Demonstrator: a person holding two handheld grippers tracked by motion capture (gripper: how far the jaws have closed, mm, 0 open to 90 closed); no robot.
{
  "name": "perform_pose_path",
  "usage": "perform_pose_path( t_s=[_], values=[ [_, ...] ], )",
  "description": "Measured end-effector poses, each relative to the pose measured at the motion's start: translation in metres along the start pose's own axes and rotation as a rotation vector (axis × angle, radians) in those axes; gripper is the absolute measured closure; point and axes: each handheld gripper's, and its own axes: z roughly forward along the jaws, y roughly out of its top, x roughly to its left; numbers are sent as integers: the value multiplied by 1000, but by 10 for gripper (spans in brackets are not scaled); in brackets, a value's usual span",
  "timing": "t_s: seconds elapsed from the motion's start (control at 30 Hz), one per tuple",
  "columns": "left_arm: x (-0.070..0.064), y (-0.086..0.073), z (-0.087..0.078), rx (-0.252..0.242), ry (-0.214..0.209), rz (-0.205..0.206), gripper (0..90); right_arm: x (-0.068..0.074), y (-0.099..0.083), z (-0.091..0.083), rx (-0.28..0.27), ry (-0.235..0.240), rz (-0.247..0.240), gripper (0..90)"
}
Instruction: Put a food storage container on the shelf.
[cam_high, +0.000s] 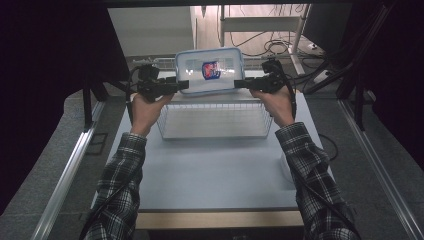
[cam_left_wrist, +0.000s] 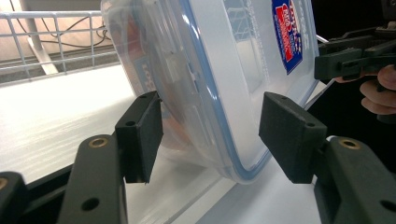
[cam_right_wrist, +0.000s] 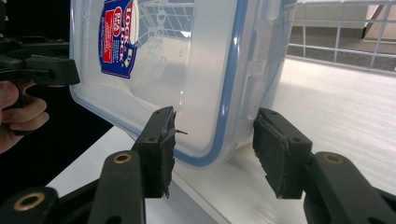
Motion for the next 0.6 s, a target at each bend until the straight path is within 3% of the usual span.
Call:
perform_pose_path(
  t_s=[0.23,0.37,0.47,0.53,0.6],
  values=[
    [1,1,3,16,-6,-7,358,2,3,0,7,-40,19,404],
    [8,0,5,2,-42,-65,312,3,4,0,0,-67,-1,424],
    [12,1,5,0,-57,-78,316,1,5,3,0,-65,-8,434],
    [12,4,5,14,-31,-78,316,1,5,4,-11,-58,-16,440],
    [8,8,1,-6,36,-47,297,3,6,5,-11,-52,-19,440]
  ],
)
